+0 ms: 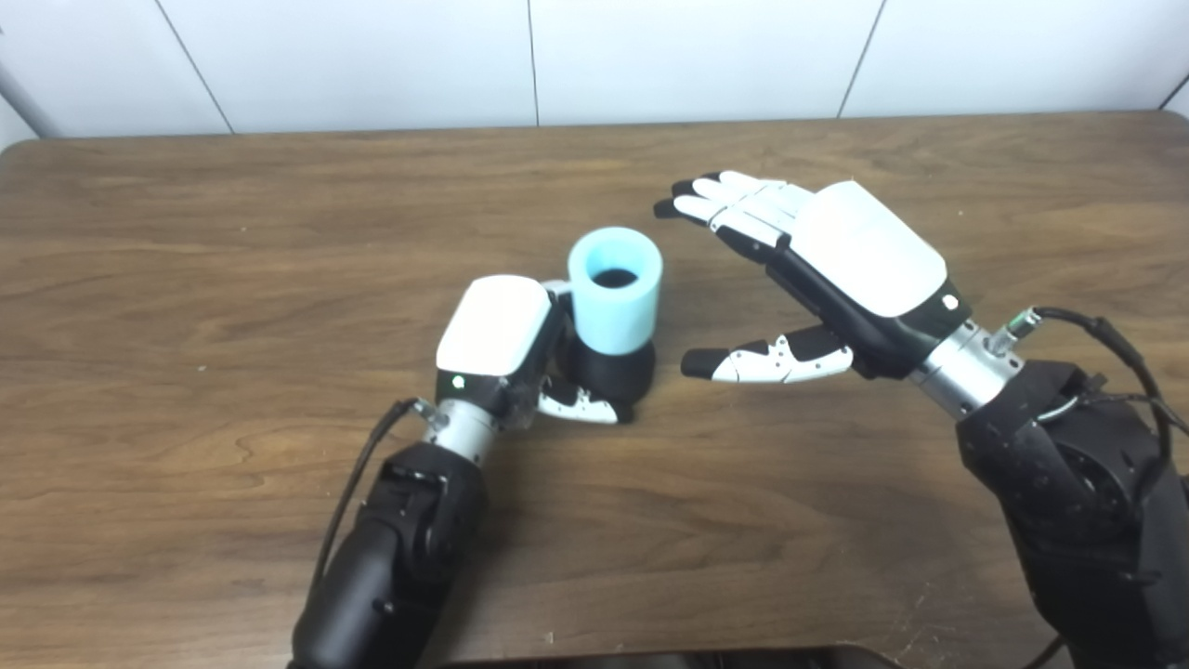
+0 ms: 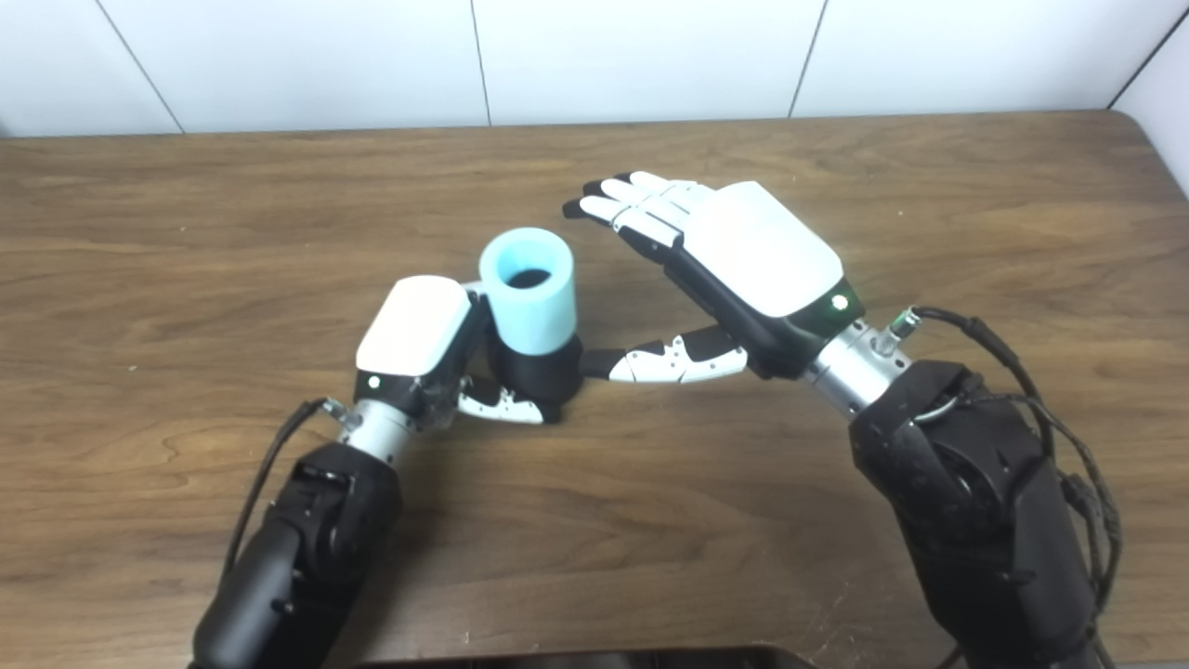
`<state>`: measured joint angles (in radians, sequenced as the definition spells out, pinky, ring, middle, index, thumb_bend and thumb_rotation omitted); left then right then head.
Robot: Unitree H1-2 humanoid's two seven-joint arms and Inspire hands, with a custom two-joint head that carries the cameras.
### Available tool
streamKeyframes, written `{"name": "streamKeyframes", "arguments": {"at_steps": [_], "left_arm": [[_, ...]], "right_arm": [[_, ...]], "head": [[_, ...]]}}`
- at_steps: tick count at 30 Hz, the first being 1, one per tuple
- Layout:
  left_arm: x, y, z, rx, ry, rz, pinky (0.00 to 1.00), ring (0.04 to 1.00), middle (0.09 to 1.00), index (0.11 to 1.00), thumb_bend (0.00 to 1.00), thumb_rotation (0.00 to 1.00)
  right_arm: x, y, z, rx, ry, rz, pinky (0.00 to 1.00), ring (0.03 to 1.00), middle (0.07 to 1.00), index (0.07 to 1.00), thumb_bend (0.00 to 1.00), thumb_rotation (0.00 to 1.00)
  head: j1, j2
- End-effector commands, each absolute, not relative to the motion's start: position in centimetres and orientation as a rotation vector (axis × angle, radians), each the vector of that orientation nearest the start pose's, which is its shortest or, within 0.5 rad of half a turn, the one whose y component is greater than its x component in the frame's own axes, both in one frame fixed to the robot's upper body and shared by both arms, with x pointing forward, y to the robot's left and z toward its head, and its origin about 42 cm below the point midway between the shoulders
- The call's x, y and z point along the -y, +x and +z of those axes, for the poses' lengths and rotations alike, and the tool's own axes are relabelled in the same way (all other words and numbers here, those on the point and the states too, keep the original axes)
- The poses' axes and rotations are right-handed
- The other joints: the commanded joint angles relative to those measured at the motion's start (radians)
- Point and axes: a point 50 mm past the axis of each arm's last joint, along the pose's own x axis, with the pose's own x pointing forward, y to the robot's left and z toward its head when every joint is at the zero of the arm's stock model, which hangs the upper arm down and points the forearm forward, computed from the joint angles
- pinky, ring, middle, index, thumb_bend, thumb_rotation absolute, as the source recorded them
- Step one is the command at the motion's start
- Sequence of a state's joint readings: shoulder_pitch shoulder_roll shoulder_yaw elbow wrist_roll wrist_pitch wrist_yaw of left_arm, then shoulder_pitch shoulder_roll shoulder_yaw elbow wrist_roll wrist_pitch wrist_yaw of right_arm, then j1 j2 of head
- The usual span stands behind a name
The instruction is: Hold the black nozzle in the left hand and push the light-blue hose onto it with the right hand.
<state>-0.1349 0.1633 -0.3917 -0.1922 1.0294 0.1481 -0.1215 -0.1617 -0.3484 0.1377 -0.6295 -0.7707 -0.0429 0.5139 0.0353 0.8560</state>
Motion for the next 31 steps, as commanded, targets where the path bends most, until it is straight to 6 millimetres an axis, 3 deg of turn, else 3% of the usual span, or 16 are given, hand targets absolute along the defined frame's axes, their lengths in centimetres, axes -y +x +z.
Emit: {"name": "streamKeyframes", "arguments": {"at_steps": [1,8,15,23,28,31], "left_arm": [[-15.6,30.8,18.1,0.316,1.22,-0.227,0.49,0.599,0.653,0.649,1.0,0.25],[-17.0,31.5,20.5,0.341,1.245,-0.198,0.58,0.716,0.765,0.77,1.0,0.31],[-19.3,32.4,22.3,0.256,1.218,-0.15,0.61,0.74,0.789,0.796,1.0,0.37],[-21.5,32.5,22.6,0.173,1.243,-0.204,0.69,0.835,0.911,0.925,1.0,0.43],[-22.4,32.3,22.7,0.146,1.208,-0.196,0.71,0.857,0.929,0.946,1.0,0.42],[-23.7,32.3,23.3,0.12,1.159,-0.171,0.7,0.852,0.919,0.94,1.0,0.48]], "right_arm": [[21.4,26.6,28.7,0.637,-1.233,0.373,0.84,0.922,0.919,0.898,0.49,0.87],[21.7,26.8,28.5,0.626,-1.233,0.376,0.84,0.928,0.919,0.901,0.49,0.88],[22.4,27.0,28.1,0.617,-1.212,0.37,0.83,0.919,0.908,0.899,0.49,0.86],[23.1,27.6,27.8,0.63,-1.213,0.372,0.82,0.922,0.897,0.894,0.49,0.83],[23.4,27.7,27.7,0.626,-1.211,0.372,0.81,0.922,0.897,0.893,0.5,0.84],[23.8,27.8,27.5,0.611,-1.19,0.366,0.81,0.925,0.899,0.89,0.51,0.82]], "head": [[0.0,0.001],[0.038,-0.006],[0.071,-0.013],[0.078,-0.024],[0.075,-0.028],[0.073,-0.031]]}}
